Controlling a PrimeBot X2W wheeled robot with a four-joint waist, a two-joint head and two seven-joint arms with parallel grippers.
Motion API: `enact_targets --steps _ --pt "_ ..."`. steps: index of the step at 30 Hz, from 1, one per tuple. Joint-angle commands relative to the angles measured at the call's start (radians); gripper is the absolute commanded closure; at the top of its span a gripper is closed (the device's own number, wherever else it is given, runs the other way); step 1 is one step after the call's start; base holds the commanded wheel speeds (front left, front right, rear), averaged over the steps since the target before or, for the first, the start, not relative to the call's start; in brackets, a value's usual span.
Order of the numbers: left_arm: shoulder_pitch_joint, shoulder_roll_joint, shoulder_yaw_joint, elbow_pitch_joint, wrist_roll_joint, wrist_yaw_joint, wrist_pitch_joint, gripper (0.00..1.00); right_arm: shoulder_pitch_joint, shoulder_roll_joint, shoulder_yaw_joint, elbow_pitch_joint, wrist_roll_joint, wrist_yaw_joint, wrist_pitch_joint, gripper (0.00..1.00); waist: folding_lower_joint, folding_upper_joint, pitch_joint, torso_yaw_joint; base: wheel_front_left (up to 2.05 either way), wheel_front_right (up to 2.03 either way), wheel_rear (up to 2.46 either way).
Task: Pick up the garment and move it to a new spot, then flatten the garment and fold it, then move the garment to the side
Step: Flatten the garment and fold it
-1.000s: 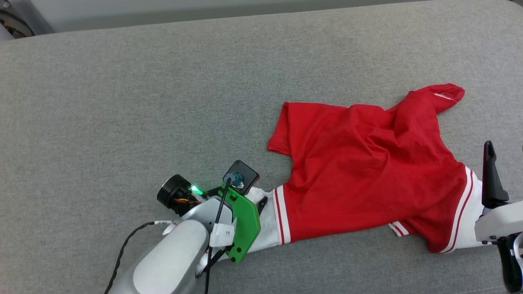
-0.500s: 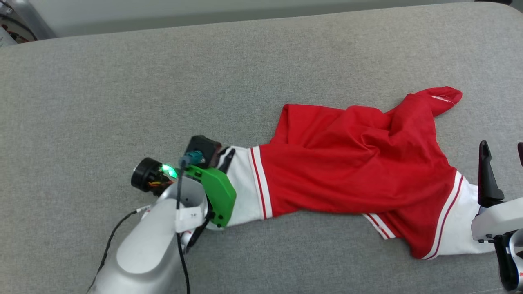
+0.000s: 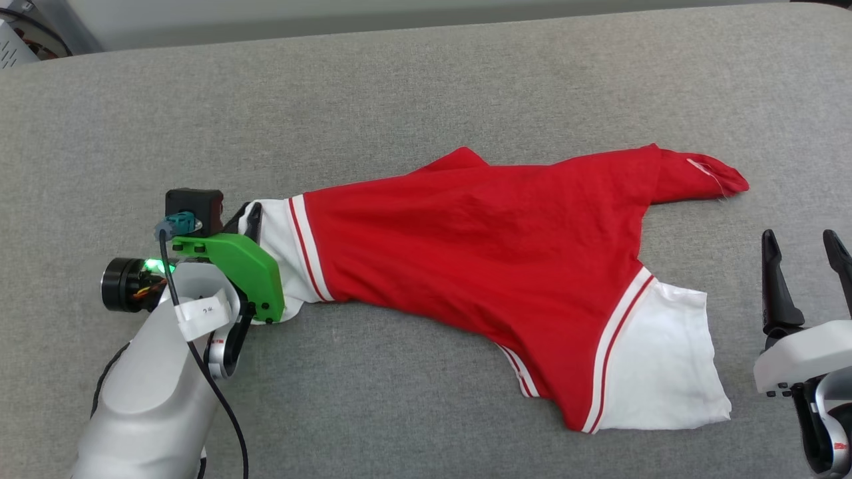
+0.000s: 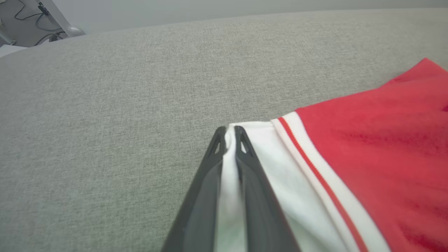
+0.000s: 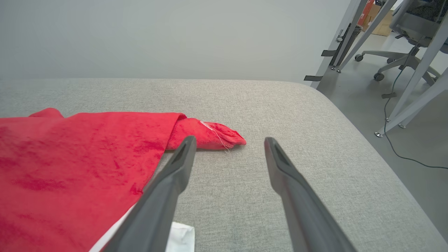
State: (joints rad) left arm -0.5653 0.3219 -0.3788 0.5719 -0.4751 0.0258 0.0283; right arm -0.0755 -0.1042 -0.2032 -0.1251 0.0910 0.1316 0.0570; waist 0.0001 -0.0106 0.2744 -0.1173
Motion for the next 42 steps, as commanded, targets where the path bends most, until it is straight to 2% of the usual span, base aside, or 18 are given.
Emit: enact_targets --steps 1,5,11,13,16,21,25,28,33,42 --pt "-0.019 0.013 0.006 0.012 0.0 0.009 -0.015 0.0 -0.007 -0.004 0.004 0.005 -0.003 -0.001 -0.007 0.0 -0.0001 0.0106 0.001 0.004 0.0 0.0 0.0" --pt "-0.014 0.006 0.015 0.026 -0.008 0.003 -0.08 0.0 -0.009 -0.01 0.01 0.016 -0.006 -0.001 -0.009 0.0 -0.0001 0.0106 -0.015 0.02 0.0 0.0 0.0" --pt "0.02 0.017 0.024 -0.016 0.018 0.002 -0.242 0.0 -0.006 -0.029 0.017 0.019 -0.006 -0.001 -0.005 0.0 -0.0001 0.0106 -0.06 0.063 0.0 0.0 0.0" --pt "0.041 0.022 0.023 -0.061 0.035 0.0 -0.271 0.0 -0.003 -0.036 0.021 0.017 -0.002 -0.001 0.0 0.0 -0.0001 0.0106 -0.075 0.083 0.0 0.0 0.0" --pt "0.112 0.024 0.017 -0.212 0.074 -0.034 -0.289 0.0 0.004 -0.053 0.039 0.01 0.006 -0.001 0.011 0.0 -0.0001 0.0106 -0.1 0.126 0.0 0.0 0.0" --pt "0.283 -0.012 0.071 -0.447 0.117 -0.036 -0.29 0.0 0.011 -0.074 0.056 0.005 0.019 -0.001 0.027 0.0 -0.0001 0.0106 -0.127 0.182 0.0 0.0 0.0" --pt "0.4 -0.048 0.085 -0.551 0.165 -0.032 -0.29 0.0 0.023 -0.09 0.068 0.006 0.029 -0.001 0.045 0.0 -0.0001 0.0106 -0.137 0.228 0.0 0.0 0.0" --pt "0.445 -0.065 0.087 -0.576 0.195 -0.04 -0.29 0.0 0.033 -0.101 0.093 0.009 0.034 -0.001 0.075 0.0 -0.0001 0.0106 -0.138 0.255 0.0 0.0 0.0" --pt "0.452 -0.09 0.106 -0.596 0.229 -0.059 -0.29 0.0 0.005 -0.155 0.152 0.017 0.056 -0.001 0.203 0.0 -0.0001 0.0106 -0.124 0.299 0.0 0.0 0.0" --pt "0.43 -0.139 0.116 -0.585 0.257 -0.097 -0.29 0.0 -0.157 -0.292 0.263 0.083 0.139 -0.001 0.618 0.0 -0.0001 0.0106 -0.053 0.384 0.0 0.0 0.0"
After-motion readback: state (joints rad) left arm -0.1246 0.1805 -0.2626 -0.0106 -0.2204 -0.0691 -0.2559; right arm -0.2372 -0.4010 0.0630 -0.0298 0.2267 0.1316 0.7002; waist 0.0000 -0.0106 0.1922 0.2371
